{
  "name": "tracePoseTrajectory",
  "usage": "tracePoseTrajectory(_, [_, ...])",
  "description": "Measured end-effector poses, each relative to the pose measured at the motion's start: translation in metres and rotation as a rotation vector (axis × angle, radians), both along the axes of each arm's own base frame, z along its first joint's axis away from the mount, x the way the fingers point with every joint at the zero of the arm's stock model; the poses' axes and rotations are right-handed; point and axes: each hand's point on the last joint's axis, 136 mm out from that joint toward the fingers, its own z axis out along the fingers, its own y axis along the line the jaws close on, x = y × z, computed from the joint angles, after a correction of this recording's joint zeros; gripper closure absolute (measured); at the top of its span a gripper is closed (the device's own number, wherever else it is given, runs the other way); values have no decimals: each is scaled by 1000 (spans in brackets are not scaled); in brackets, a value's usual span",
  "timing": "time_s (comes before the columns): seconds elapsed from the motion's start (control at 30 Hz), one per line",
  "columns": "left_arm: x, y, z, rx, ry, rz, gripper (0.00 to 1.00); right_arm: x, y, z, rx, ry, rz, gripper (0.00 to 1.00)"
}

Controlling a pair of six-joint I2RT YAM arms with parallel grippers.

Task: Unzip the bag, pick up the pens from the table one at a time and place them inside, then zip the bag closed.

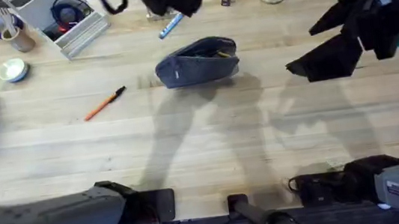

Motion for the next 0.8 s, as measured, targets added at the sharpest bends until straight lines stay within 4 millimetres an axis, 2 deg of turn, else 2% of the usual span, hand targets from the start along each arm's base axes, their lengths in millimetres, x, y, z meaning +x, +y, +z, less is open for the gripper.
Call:
tracePoseTrajectory(0.4, [15,-41,-37,148,93,-161,961,0,0,0,0,0,0,4])
tracePoseTrajectory(0.8, [34,-45,-83,264,137,-231,961,0,0,0,0,0,0,4])
